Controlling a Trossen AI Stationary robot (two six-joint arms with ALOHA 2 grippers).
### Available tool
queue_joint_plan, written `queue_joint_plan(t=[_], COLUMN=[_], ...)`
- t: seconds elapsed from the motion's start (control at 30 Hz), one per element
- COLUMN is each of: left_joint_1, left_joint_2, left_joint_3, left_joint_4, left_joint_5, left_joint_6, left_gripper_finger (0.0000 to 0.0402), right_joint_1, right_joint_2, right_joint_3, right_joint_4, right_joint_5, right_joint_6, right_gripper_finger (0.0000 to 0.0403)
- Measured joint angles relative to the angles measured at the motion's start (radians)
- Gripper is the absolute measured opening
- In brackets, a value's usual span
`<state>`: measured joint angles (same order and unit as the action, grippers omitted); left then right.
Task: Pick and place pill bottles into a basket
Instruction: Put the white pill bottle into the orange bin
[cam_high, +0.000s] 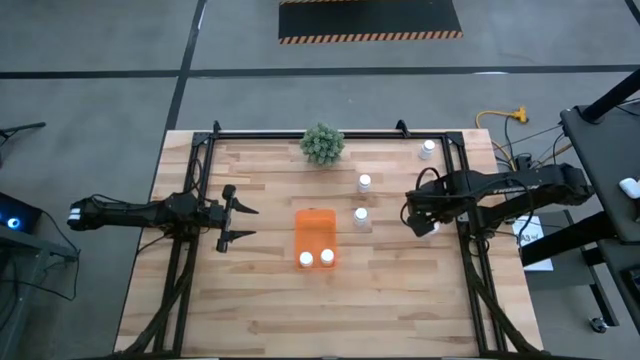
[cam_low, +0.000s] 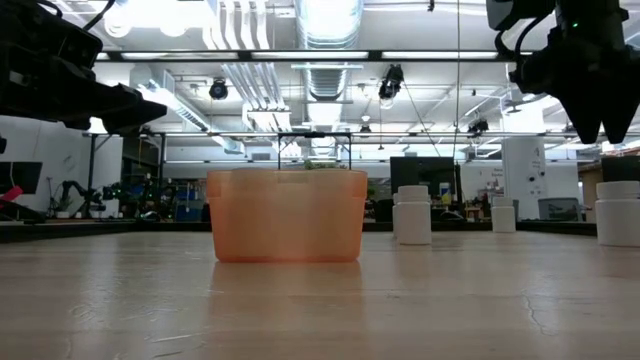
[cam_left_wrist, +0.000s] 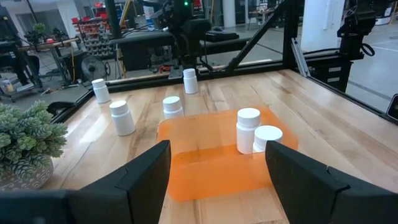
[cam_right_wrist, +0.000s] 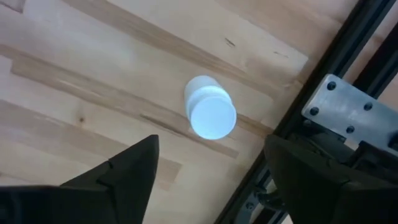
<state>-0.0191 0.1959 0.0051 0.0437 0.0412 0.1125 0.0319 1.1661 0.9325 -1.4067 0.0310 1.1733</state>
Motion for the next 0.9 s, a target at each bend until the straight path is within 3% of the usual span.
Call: queue_joint_plan(t=[0.37, 0.9], left_joint_1=[0.000, 0.000], left_joint_2=[0.000, 0.000], left_joint_3=[0.000, 0.000], left_joint_4=[0.000, -0.001], left_joint_5=[0.000, 0.000], left_joint_6=[0.000, 0.000], left_gripper_finger=[0.0245, 0.0245], right_joint_1=[0.001, 0.001], right_joint_2=[0.000, -0.049], right_joint_3=[-0.010, -0.155], right_joint_4=[0.010, 0.142], right_joint_5=[0.044, 0.050], right_joint_6=[-0.026, -0.051], right_gripper_finger=[0.0293, 0.0290])
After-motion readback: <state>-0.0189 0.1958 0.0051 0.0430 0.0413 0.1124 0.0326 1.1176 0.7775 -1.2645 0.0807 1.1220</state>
